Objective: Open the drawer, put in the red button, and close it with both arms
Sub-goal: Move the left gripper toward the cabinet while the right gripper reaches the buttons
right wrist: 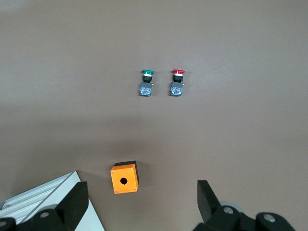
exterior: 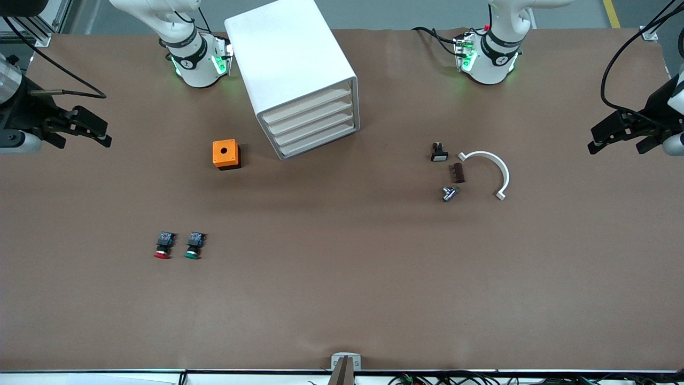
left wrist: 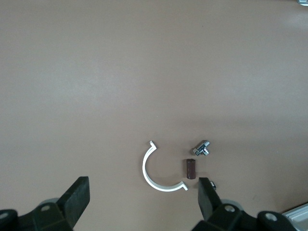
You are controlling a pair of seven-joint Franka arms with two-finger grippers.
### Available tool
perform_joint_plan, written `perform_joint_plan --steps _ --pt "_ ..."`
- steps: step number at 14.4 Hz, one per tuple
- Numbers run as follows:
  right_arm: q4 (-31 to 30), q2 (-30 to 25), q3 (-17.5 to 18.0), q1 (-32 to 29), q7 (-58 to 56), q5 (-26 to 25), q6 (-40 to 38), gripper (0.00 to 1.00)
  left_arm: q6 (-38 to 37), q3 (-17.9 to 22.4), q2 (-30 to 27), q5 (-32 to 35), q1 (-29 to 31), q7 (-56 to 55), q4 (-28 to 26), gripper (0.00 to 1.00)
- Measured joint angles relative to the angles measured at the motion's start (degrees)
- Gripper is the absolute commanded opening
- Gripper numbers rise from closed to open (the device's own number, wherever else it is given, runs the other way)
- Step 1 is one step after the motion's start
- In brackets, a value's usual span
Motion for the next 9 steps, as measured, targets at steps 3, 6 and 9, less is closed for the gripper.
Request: perform_joint_plan --steps 3,6,9 --pt "0.0 0.0 -0.1 0.0 0.0 0.0 0.0 1.00 0.0 0.0 0.1 0.0 0.0 0.0 0.0 0.99" --pt "0.0 0.0 -0.2 0.0 0.0 0.0 0.0 1.00 0.0 0.0 0.6 0.0 0.2 -0.1 0.0 0.99" --pt "0.0 0.0 -0.2 -0.1 0.0 0.0 0.0 1.00 -0.2 0.3 2.3 0.0 1.3 -0.2 -0.2 0.99"
